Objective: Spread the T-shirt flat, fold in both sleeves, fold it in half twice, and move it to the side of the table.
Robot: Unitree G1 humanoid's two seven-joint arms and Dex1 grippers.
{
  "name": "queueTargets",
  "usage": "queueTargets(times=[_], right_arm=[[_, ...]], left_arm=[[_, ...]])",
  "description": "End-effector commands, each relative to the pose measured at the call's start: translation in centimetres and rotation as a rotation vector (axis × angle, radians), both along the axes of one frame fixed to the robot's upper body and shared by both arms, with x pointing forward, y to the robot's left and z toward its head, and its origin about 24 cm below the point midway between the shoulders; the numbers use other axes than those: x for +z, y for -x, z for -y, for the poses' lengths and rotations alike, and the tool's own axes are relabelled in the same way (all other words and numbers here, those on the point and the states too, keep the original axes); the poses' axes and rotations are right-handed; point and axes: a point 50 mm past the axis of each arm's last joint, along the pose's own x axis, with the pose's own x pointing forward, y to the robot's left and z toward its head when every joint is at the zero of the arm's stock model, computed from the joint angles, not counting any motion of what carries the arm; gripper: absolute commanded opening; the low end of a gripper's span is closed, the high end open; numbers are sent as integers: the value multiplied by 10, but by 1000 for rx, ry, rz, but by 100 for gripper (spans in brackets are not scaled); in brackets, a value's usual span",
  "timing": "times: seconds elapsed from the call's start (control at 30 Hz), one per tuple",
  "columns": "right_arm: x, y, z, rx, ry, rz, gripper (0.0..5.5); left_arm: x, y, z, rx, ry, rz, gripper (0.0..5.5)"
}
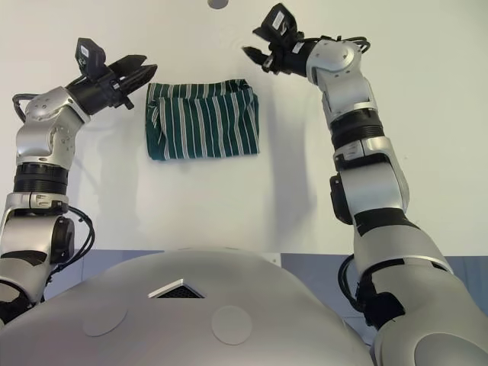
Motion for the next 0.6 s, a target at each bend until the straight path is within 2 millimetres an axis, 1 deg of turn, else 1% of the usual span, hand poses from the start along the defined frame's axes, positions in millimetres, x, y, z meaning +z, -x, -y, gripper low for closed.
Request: queueTargets(times=[0.03,0.07,0.1,0.17,0.2,0.23,0.3,0.33,0.4,0.47,0.5,0.53,0.57,0.6], right_arm=[[-1,4,9,-75,-18,18,190],[-2,7,8,-75,-15,19,190],[-3,9,6,-70,-13,19,190],[-6,14,2,-54,-16,10,190],[-6,17,1,-50,-21,4,190],[-7,20,1,-47,-25,-2,190],[-8,25,-1,-41,-38,-13,190],[-8,27,-1,-45,-46,-13,190],[-7,27,2,-75,-59,-5,190],[-6,24,15,-155,-72,10,190],[-6,22,21,-192,-77,17,190],[-6,21,28,-252,-87,30,190],[-7,20,34,-305,-98,41,190],[-9,18,41,-383,-116,53,190]], left_arm=[[-4,21,37,-285,-81,42,251],[-15,25,41,-323,-147,21,251],[-26,27,40,-334,-210,-4,251],[-50,25,27,-288,-359,-70,251],[-61,22,15,-239,-425,-114,251],[-72,21,-3,-173,-496,-185,251],[-93,32,-46,-9,-613,-340,251],[-104,45,-70,120,-640,-425,251],[-122,78,-107,342,-617,-567,251],[-138,129,-149,681,-605,-681,251],[-140,148,-164,842,-607,-696,251],[-141,160,-172,1011,-574,-670,251],[-141,165,-173,1126,-538,-641,251],[-139,161,-168,1216,-498,-585,251]])
